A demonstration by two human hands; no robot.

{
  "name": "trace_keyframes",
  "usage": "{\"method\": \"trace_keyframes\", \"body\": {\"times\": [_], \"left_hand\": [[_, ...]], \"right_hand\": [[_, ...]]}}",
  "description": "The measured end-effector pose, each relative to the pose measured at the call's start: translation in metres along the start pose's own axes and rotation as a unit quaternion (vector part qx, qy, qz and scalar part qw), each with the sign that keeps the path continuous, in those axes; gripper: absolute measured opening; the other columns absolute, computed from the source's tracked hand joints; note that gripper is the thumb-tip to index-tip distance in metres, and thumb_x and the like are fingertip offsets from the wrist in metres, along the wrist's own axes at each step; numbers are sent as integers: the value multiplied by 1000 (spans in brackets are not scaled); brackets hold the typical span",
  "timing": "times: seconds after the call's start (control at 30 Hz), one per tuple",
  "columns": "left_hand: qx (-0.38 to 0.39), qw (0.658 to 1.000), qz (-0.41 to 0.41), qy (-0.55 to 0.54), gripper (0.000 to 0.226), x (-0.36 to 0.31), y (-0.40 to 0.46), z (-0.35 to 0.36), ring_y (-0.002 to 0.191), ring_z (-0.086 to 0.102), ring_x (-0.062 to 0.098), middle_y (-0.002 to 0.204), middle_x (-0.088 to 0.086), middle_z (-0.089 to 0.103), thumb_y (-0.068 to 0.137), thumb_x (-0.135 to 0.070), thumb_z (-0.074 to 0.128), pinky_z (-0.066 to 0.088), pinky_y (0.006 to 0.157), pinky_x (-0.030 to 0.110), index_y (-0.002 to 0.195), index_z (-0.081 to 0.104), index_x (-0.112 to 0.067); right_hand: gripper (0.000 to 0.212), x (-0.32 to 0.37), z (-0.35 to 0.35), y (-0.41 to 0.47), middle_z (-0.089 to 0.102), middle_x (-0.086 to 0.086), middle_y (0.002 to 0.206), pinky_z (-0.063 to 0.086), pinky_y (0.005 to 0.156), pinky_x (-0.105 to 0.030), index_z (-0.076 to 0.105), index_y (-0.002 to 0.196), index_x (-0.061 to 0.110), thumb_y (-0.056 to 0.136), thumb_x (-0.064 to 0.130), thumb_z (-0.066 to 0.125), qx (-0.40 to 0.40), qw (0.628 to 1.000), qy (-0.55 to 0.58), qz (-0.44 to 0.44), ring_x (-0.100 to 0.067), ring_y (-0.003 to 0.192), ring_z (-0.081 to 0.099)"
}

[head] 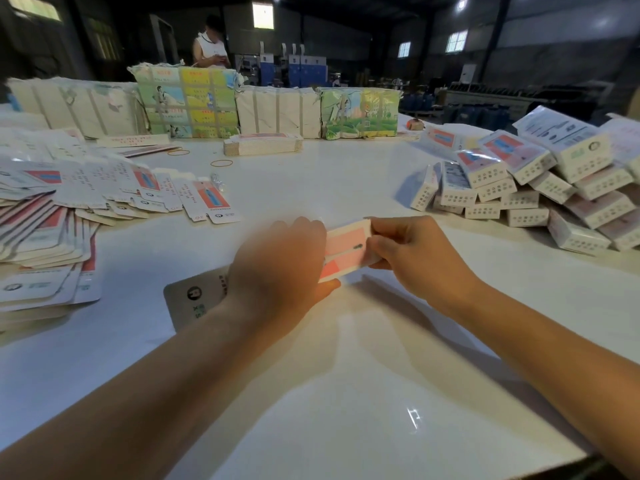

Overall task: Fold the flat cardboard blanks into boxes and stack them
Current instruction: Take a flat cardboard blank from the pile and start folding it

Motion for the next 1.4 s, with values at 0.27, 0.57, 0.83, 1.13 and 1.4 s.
{"method": "trace_keyframes", "body": {"times": [0.27, 0.57, 0.83, 1.13, 1.4], "left_hand": [[13, 993, -68, -95, 59, 2, 1, -6, 59, 61, 32, 75, 16, 62, 63, -44, 82, 51, 47, 33, 94, 65, 2], [20, 994, -85, -59, 56, -3, 2, -7, 54, 57, 28, 68, 12, 58, 59, -46, 83, 46, 44, 28, 87, 65, -1], [0, 992, -84, -90, 56, 2, 1, -8, 54, 60, 32, 69, 17, 61, 60, -42, 83, 51, 44, 34, 87, 65, 4], [9, 995, -39, -91, 61, 1, -2, -1, 50, 57, 27, 64, 11, 59, 49, -46, 86, 47, 38, 28, 84, 67, 0], [-5, 993, -20, -116, 61, 8, -2, 1, 49, 58, 26, 65, 11, 60, 50, -45, 87, 48, 39, 29, 86, 66, 0]], "right_hand": [[26, 8, -2, -1, 69, -18, 77, 50, 77, -46, 75, 85, 11, 94, 20, 52, -59, 983, -168, -46, -35, 76, 63], [31, 16, 8, -11, 44, 3, 64, 23, 54, -29, 57, 71, 14, 99, 16, 42, -60, 944, -317, -73, -16, 60, 42], [35, 19, 1, -8, 42, 3, 61, 21, 55, -34, 50, 68, 14, 98, 29, 45, -58, 933, -337, -108, -20, 59, 41], [24, 14, 1, -14, 45, 0, 72, 23, 58, -32, 39, 75, 19, 98, 23, 43, 18, 902, -399, -162, -27, 64, 44], [27, 10, -1, -14, 53, -2, 72, 29, 57, -31, 58, 78, 10, 97, 27, 48, -15, 904, -388, -179, -25, 64, 48]]}}
Point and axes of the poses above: each hand's wrist, its own y-axis towards the middle knuckle, its own z-axis out of the palm, x = y × z, the point moved 2 cm from there along y, towards the middle knuckle
